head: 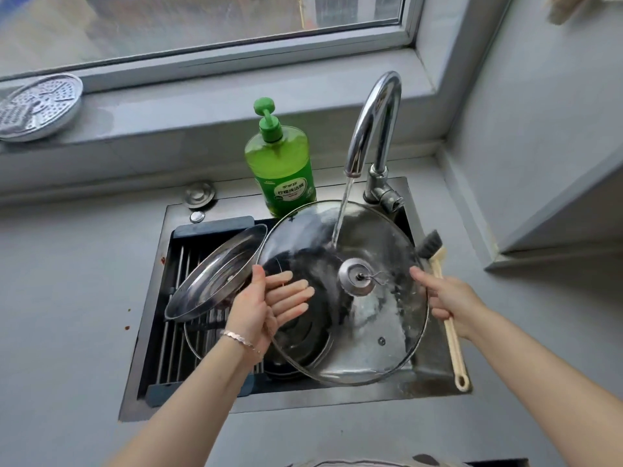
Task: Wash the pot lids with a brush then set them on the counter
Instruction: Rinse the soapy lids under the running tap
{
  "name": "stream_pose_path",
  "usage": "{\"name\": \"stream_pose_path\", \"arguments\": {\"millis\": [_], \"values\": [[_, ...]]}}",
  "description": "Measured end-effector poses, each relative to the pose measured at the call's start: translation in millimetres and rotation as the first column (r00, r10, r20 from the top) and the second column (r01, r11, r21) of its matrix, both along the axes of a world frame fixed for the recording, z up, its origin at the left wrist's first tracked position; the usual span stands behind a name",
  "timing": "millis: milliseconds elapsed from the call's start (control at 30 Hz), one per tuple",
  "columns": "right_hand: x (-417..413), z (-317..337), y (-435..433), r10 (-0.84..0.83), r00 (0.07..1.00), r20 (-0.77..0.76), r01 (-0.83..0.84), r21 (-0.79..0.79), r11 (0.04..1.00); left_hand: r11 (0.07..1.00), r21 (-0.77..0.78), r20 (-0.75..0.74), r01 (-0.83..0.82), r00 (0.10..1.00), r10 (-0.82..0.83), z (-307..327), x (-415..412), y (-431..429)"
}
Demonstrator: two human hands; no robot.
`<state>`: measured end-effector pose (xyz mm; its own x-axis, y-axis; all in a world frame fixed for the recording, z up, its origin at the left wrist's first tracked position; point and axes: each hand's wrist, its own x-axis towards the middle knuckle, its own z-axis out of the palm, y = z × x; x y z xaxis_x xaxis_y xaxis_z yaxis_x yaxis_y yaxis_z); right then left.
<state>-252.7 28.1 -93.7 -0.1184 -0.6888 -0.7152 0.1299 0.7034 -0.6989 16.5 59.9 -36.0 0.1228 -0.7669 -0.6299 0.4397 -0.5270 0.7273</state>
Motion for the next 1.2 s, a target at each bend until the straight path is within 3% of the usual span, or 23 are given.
{"name": "stream_pose_path", "arguments": {"millis": [167, 267, 367, 533, 600, 733, 833, 967, 1067, 1200], "values": [[-4, 30, -6, -0.009, 0.94, -0.342, -0.058, -0.185, 0.981, 0.976, 0.218, 0.219, 0.026, 0.973, -0.075, -44, -15, -10], [-5, 48, -12, 0.008, 0.896, -0.445, -0.14, -0.265, 0.954, 0.922, 0.383, 0.155, -0.056, 0.988, -0.005, -49, -24, -20], [-6, 52, -13, -0.01, 0.873, -0.488, -0.149, -0.285, 0.947, 0.897, 0.415, 0.044, -0.148, 0.989, 0.143, -44, -23, -28], [-9, 21, -2, -0.178, 0.924, -0.339, 0.098, -0.24, 0.966, 0.903, 0.337, 0.062, -0.265, 0.964, 0.26, -34, -16, -33], [-6, 8, 6, -0.254, 0.934, -0.249, 0.227, -0.135, 0.965, 0.91, 0.259, 0.091, -0.322, 0.947, 0.309, -33, -19, -31], [-2, -13, 15, -0.38, 0.924, 0.039, 0.372, 0.135, 0.918, 0.927, 0.194, 0.323, -0.321, 0.913, 0.249, -30, -22, -21], [-4, -26, 22, -0.424, 0.849, 0.315, 0.321, 0.33, 0.888, 0.951, 0.049, 0.395, -0.305, 0.881, 0.262, -20, -27, -14], [-11, -23, 29, -0.276, 0.767, 0.58, 0.081, 0.338, 0.938, 0.959, -0.177, 0.368, -0.221, 0.889, 0.273, -10, -25, -9], [-12, -21, 32, -0.163, 0.825, 0.542, -0.063, 0.374, 0.926, 0.947, -0.317, 0.377, -0.049, 0.91, 0.174, -7, -15, -9], [-3, -25, 33, 0.042, 0.921, 0.387, -0.148, 0.247, 0.958, 0.892, -0.43, 0.292, 0.137, 0.956, -0.006, -3, 3, -12]]}}
